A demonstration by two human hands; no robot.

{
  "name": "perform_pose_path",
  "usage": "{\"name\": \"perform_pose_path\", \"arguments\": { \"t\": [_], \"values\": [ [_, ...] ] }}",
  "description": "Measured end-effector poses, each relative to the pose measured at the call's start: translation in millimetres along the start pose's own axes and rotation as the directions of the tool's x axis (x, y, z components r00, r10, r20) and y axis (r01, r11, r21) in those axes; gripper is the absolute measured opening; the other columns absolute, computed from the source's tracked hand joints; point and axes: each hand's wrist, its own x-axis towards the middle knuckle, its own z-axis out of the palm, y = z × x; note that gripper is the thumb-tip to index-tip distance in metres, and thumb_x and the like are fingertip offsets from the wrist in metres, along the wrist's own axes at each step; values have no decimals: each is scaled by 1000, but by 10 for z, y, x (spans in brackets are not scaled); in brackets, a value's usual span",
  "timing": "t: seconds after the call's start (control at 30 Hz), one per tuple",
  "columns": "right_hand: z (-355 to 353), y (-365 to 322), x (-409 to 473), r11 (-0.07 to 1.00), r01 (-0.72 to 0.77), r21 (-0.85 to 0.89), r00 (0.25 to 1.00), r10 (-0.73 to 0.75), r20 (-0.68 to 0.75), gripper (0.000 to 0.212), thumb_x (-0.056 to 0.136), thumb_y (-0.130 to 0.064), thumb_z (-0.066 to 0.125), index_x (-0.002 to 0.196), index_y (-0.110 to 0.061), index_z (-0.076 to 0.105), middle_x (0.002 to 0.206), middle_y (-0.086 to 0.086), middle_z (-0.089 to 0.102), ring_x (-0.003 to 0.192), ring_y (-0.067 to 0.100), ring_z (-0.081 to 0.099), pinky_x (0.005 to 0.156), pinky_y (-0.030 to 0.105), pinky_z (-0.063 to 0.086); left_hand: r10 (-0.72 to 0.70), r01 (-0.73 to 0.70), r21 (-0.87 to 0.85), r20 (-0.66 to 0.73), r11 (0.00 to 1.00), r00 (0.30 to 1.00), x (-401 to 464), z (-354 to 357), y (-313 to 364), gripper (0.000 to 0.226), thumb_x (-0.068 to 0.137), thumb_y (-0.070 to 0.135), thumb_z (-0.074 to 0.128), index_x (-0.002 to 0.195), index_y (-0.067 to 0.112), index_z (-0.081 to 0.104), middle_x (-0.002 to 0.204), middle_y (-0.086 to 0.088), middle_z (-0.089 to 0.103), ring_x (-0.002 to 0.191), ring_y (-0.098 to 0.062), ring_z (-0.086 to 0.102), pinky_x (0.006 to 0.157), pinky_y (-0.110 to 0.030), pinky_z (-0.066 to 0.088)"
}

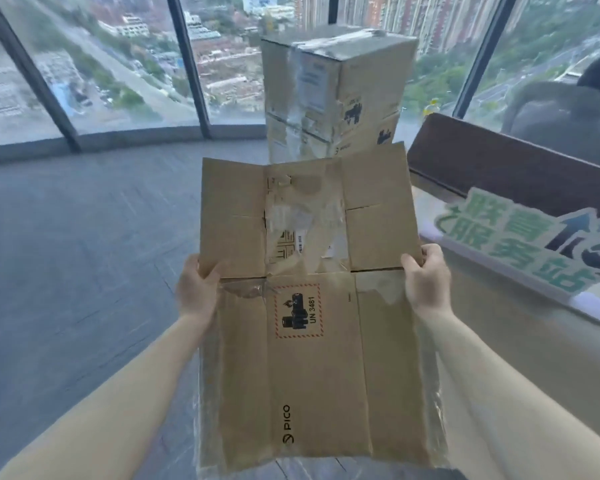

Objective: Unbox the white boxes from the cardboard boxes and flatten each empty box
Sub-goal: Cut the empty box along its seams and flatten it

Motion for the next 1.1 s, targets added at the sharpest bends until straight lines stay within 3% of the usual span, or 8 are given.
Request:
{"name": "perform_pose_path", "arguments": {
  "t": [0.13,0.27,0.37,0.57,0.8,0.9,1.0,1.1],
  "values": [
    [852,-440,-217,995,103,9,978,-103,179,18,96,-20,55,110,-8,55,87,-2,61,87,24,55,73,30,34,-97,95,-19,-165,995,981,30,-837,-434,33,92,35,66,111,9,58,105,-4,67,91,-23,60,76,-32,41],
    [1804,-777,-501,982,189,-21,923,-170,345,18,97,-21,56,110,-9,55,91,1,61,89,24,55,75,29,35,-192,195,-22,-302,981,934,99,-1529,-981,31,93,36,65,108,10,59,102,-5,65,90,-25,59,76,-34,42],
    [2489,-943,-702,971,233,-54,879,-187,438,11,98,-19,55,103,-10,51,81,-3,56,84,25,53,72,30,34,-263,267,-38,-352,963,898,242,-1898,-1417,29,93,39,64,110,15,58,100,-3,65,89,-27,60,76,-37,46],
    [3815,-966,-853,950,288,-122,826,-182,534,20,99,-21,55,113,-7,55,94,4,62,86,25,56,73,30,37,-408,428,-43,-403,903,819,787,-2205,-2337,37,89,48,65,108,18,53,97,-5,66,88,-33,62,78,-46,52],
    [5006,-167,-716,923,305,-236,809,-120,576,30,100,-23,53,123,-4,51,102,12,63,89,28,53,72,32,34,-535,574,-26,-400,818,744,1318,-1873,-3417,43,89,50,64,114,16,52,105,-6,65,91,-33,61,74,-40,48],
    [5520,473,-626,911,310,-271,804,-99,587,29,100,-22,53,123,-4,51,97,14,64,85,30,55,69,33,34,-574,613,-33,-396,789,717,1470,-1533,-4061,42,87,51,65,110,19,52,108,-6,66,92,-33,62,78,-41,51],
    [6015,1231,-499,887,308,-344,804,-50,592,29,100,-25,52,123,-7,51,88,10,61,78,30,51,66,34,33,-598,641,-28,-395,767,697,1585,-1087,-4730,40,89,45,66,108,12,51,105,-8,65,87,-28,58,70,-34,42],
    [6454,2009,-415,873,300,-385,803,-13,596,30,99,-27,52,123,-8,51,87,7,58,79,30,52,66,34,33,-595,641,-22,-398,767,698,1652,-612,-5433,38,89,40,67,109,10,54,109,-8,66,94,-30,61,75,-34,44]
  ]
}}
